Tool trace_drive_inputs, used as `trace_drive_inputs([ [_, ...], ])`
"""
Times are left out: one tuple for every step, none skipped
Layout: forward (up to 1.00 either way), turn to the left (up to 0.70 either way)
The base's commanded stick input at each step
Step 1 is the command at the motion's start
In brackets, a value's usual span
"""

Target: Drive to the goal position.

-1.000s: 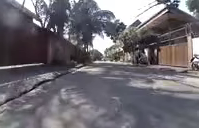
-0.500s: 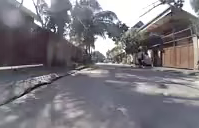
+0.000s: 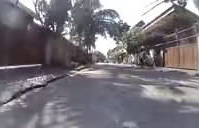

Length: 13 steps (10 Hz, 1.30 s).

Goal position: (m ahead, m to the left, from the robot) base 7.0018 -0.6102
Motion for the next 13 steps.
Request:
trace_drive_inputs([
  [0.70,0.00],
  [0.70,0.00],
  [0.70,0.00],
  [0.70,0.00],
  [0.70,0.00],
  [0.70,0.00],
  [0.70,0.00],
  [0.70,0.00],
  [0.70,0.00],
  [0.70,0.00],
  [0.70,0.00],
  [0.70,0.00],
  [0.70,0.00],
])
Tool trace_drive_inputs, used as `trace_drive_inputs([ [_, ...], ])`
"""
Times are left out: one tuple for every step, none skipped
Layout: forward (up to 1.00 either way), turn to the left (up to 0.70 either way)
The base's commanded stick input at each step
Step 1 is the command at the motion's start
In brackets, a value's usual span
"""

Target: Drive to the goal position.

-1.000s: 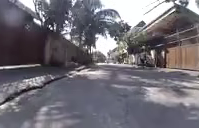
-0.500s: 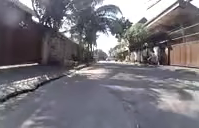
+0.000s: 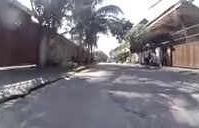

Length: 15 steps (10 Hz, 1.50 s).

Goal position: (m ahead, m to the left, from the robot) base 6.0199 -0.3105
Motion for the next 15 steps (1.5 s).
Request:
trace_drive_inputs([
  [0.70,0.00],
  [0.70,0.00],
  [0.70,0.00],
  [0.70,0.00],
  [0.70,0.00],
  [0.70,0.00],
  [0.70,0.00],
  [0.70,0.00],
  [0.70,0.00],
  [0.70,0.00],
  [0.70,0.00],
  [0.70,0.00],
  [0.70,0.00],
  [0.70,0.00],
  [0.70,0.00],
])
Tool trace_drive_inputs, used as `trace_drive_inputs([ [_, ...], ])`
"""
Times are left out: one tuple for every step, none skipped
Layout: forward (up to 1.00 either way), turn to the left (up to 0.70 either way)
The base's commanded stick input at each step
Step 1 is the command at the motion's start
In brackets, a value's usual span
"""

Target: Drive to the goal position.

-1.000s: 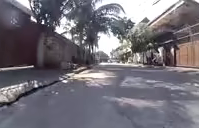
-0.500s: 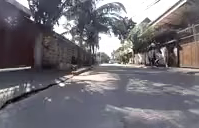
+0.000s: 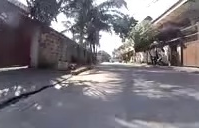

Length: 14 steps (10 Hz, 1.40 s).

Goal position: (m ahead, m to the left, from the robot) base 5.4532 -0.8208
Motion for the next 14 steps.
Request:
trace_drive_inputs([
  [0.70,0.00],
  [0.70,0.00],
  [0.70,0.00],
  [0.70,0.00],
  [0.70,0.00],
  [0.70,0.00],
  [0.70,0.00],
  [0.70,0.00],
  [0.70,0.00],
  [0.70,0.00],
  [0.70,0.00],
  [0.70,-0.16],
  [0.70,-0.35],
  [0.70,-0.31],
])
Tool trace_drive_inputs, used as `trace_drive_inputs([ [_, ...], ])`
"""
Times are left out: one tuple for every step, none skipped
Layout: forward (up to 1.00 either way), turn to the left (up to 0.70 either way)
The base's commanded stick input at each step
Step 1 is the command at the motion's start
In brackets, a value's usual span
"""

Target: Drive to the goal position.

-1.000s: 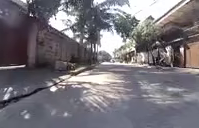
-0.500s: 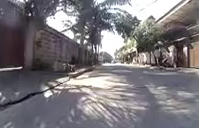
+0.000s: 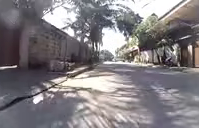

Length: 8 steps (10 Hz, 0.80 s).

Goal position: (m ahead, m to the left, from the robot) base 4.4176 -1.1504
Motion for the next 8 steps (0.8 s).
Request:
trace_drive_inputs([
  [0.70,-0.09],
  [0.70,-0.02],
  [0.70,-0.02],
  [0.70,-0.02],
  [0.70,-0.02],
  [0.70,-0.02],
  [0.70,-0.02],
  [0.70,-0.02],
])
